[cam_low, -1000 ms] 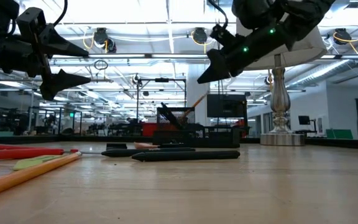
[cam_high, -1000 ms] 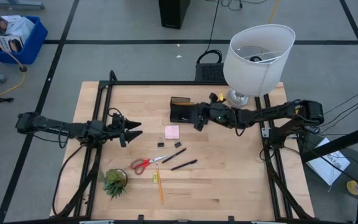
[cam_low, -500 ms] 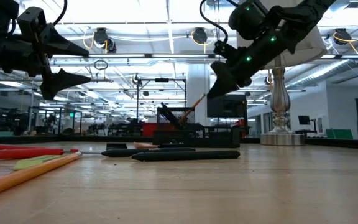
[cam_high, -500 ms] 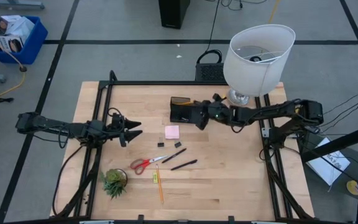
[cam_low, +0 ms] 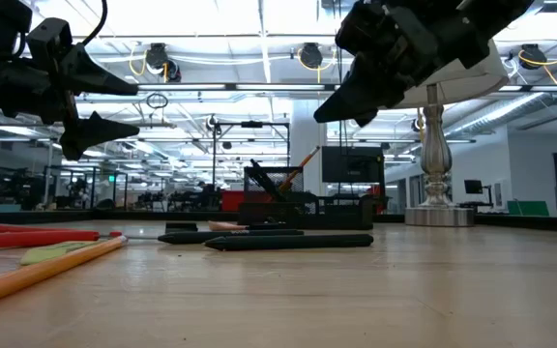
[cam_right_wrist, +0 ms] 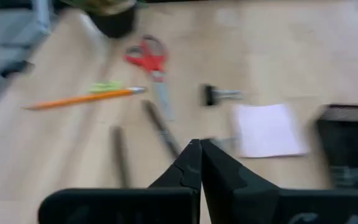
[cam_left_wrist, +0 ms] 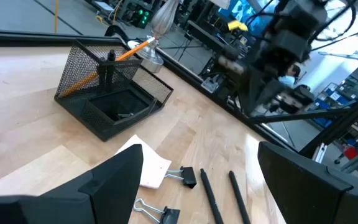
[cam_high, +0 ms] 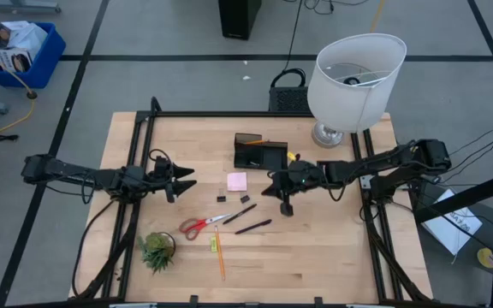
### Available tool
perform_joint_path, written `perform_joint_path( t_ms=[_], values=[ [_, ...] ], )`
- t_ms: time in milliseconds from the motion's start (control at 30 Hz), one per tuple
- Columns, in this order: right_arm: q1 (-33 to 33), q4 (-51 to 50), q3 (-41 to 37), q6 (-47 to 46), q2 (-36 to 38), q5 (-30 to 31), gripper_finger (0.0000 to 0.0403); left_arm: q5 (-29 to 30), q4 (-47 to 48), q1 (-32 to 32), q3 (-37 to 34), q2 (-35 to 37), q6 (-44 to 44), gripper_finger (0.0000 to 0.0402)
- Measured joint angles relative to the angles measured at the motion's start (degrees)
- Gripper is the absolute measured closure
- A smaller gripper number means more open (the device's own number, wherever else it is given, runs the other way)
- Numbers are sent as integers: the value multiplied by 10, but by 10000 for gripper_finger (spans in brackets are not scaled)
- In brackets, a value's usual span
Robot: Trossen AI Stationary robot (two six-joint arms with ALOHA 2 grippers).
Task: Pick and place office supplies into organizer
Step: Put the bottom black ball pen into the desk organizer
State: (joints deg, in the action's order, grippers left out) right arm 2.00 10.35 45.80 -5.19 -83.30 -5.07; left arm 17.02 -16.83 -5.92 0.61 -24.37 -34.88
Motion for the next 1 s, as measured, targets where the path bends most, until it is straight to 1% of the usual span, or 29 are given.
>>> perform_joint_path(
  t_ms=[67,100,167,233,300,333,400,500,600,667,767,833,933,1000],
  values=[
    [22,15,-13,-15,-6,-23,402,0,0,0,0,0,-5,78],
    [35,40,-26,-16,-9,-31,398,0,0,0,0,0,-9,78],
    [62,124,-60,-18,-12,-41,386,0,0,0,0,0,-11,78],
    [91,232,-100,-29,-23,-39,367,0,-1,0,0,0,-13,78],
    [121,329,-139,-62,-45,-15,341,0,0,0,0,0,-15,78],
    [136,360,-154,-76,-54,3,326,0,0,0,0,0,-16,78],
    [165,411,-172,-76,-70,59,296,0,-1,0,0,0,-17,78],
    [200,416,-187,-68,-96,146,256,2,-2,0,0,0,-19,78],
    [210,426,-189,-65,-146,185,235,11,-2,0,0,0,-21,78],
    [206,466,-188,-71,-180,186,231,11,-2,0,0,0,-26,78],
    [201,498,-189,-60,-221,186,232,11,-2,0,0,0,-29,78],
    [201,519,-188,-45,-231,186,235,11,-1,0,0,0,-32,78],
    [201,516,-188,-17,-237,185,240,11,5,0,0,0,-34,78],
    [199,516,-187,-14,-244,185,240,11,9,0,0,0,-34,78]
  ],
)
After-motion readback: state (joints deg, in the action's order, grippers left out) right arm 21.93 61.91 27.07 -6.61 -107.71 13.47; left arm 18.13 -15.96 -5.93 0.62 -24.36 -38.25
